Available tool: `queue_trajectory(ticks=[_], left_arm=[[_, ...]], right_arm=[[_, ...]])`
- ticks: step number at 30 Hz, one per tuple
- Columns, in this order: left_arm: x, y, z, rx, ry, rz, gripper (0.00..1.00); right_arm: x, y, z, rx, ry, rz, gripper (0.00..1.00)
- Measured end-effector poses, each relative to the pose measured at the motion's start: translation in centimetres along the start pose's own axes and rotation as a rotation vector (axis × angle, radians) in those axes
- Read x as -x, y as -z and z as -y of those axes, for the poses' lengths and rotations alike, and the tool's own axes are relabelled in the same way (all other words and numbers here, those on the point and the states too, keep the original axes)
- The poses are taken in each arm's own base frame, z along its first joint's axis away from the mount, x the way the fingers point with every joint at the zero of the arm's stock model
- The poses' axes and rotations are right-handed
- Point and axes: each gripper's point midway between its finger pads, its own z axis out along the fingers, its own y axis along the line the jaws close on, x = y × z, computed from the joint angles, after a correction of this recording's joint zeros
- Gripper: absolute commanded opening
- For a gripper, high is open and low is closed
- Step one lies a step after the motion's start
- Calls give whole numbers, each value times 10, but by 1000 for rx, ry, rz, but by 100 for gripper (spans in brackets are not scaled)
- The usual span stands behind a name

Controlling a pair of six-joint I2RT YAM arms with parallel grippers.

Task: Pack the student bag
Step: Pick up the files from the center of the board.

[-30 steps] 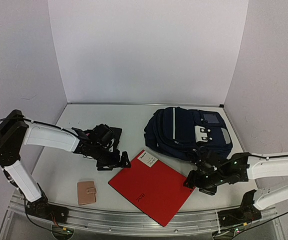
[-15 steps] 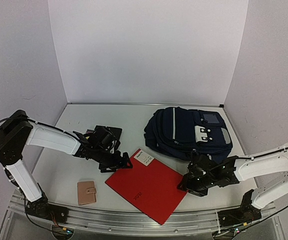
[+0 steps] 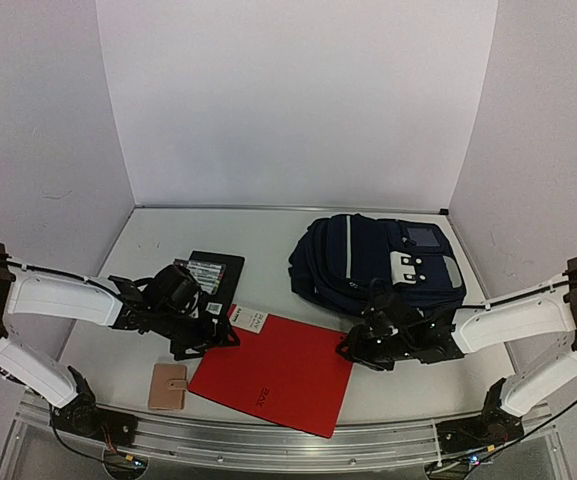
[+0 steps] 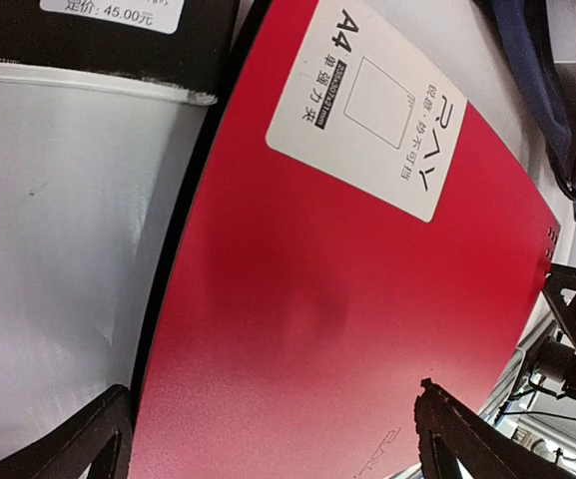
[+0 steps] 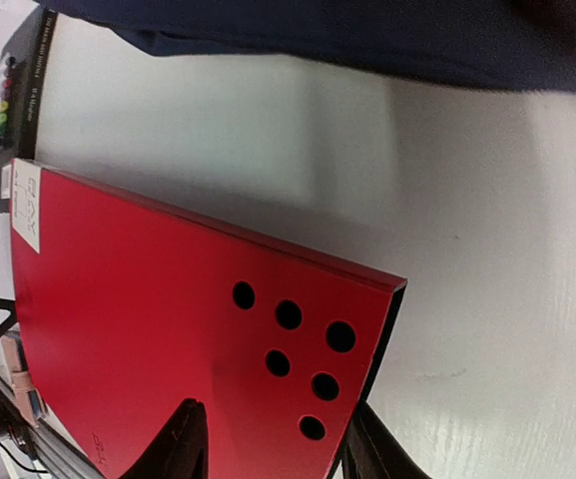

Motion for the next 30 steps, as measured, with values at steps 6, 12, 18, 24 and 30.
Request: queue_trajectory(ticks=[6, 12, 18, 24, 30], left_arm=[[3, 8, -8, 41, 10, 28, 100], [8, 4, -12, 61, 6, 32, 99], [13, -6, -15, 93, 4, 24, 94], [15, -7, -17, 102, -7, 26, 90], [16, -7, -20, 110, 1, 29, 88]], right_arm=[[12, -2, -13, 138, -19, 1, 39], [8, -2, -8, 227, -32, -24, 37], [4, -5, -11, 290, -47, -36, 32], [-3, -16, -3, 307, -86, -48, 26], [2, -25, -3, 326, -125, -28, 12]])
